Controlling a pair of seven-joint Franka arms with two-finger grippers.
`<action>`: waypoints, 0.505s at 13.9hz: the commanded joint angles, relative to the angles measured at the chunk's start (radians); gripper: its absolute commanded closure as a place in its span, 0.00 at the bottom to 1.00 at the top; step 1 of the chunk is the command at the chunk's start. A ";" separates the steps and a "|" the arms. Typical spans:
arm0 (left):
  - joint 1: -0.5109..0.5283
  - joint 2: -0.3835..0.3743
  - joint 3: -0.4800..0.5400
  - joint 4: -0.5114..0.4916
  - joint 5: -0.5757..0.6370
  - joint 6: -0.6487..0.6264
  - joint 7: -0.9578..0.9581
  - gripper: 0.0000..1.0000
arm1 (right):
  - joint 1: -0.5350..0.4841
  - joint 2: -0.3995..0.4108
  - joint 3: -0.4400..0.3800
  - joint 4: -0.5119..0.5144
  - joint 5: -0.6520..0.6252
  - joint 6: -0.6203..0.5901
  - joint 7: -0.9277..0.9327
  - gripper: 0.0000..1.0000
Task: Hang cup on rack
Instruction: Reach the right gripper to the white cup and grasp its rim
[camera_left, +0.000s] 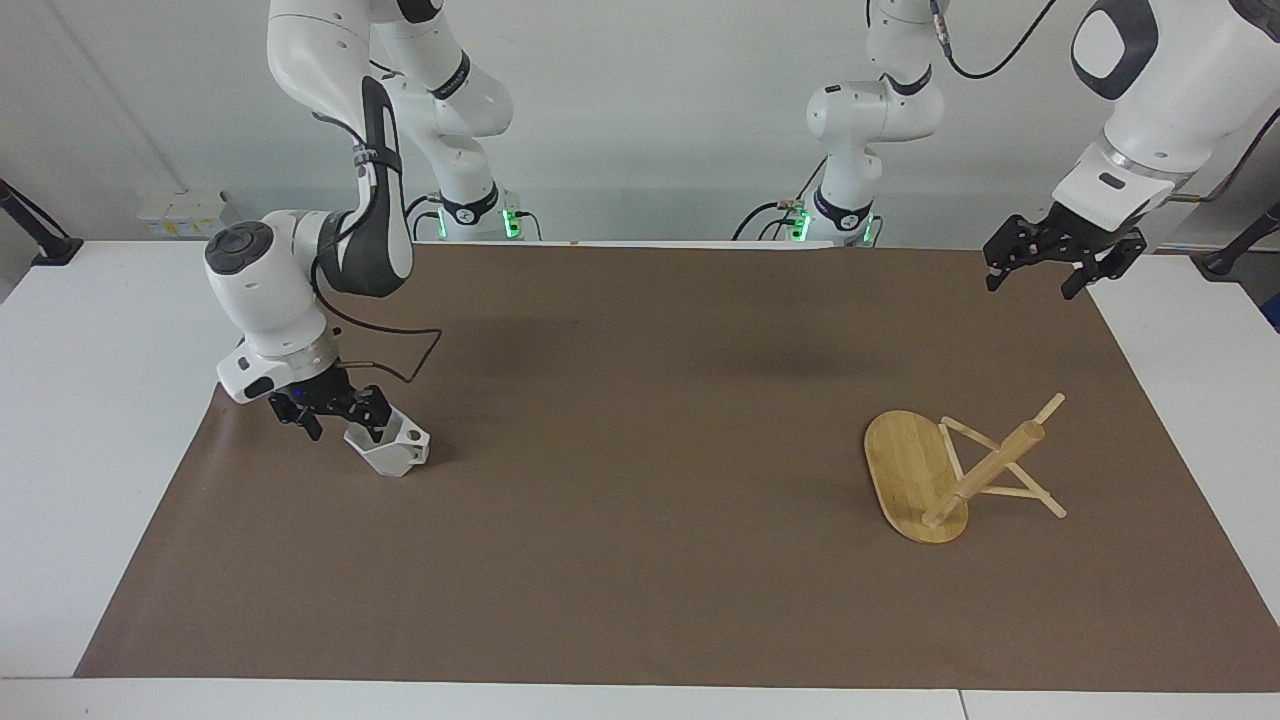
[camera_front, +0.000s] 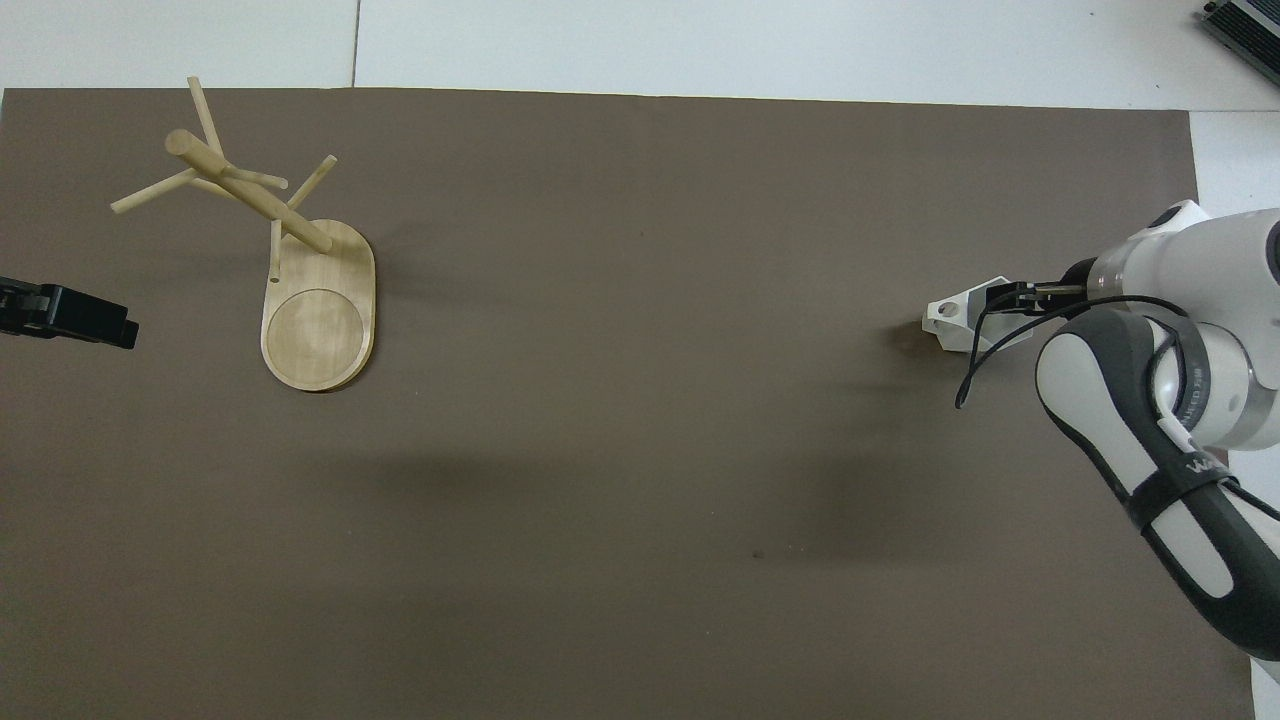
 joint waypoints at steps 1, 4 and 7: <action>0.004 -0.051 0.003 -0.075 -0.007 0.036 0.000 0.00 | -0.005 -0.001 0.011 -0.003 -0.001 0.017 -0.013 0.37; 0.002 -0.052 0.003 -0.079 -0.007 0.050 -0.025 0.00 | -0.005 0.003 0.016 0.003 -0.003 0.019 -0.014 0.61; -0.002 -0.052 0.003 -0.089 -0.007 0.083 -0.069 0.00 | -0.005 0.009 0.017 0.017 -0.004 0.016 -0.014 0.88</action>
